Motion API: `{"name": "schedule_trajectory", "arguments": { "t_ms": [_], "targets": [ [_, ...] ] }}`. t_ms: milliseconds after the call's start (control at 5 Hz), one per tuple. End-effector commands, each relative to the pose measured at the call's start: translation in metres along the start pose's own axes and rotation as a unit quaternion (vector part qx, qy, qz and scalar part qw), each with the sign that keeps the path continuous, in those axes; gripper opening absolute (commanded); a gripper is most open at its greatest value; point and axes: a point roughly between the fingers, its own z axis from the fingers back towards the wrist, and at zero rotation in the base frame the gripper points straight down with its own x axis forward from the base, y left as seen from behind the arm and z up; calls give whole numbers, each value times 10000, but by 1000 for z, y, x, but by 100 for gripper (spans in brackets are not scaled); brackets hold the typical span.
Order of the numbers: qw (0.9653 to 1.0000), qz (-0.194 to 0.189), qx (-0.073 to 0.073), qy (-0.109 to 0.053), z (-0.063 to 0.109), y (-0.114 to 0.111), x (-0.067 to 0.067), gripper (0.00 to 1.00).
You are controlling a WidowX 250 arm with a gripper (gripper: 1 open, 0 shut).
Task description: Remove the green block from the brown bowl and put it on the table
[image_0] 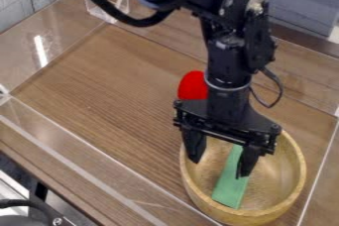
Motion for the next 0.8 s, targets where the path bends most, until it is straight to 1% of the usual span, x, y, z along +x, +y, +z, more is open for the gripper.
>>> {"name": "schedule_trajectory", "arguments": {
  "t_ms": [0,200,600],
  "targets": [
    [9997,-141,-88,-197,5,-6,3,100],
    [9995,196,-81,-251,5,-21,-1,100],
    [9999,-77,-64,-109,-8,-21,-14,100]
  ]
}}
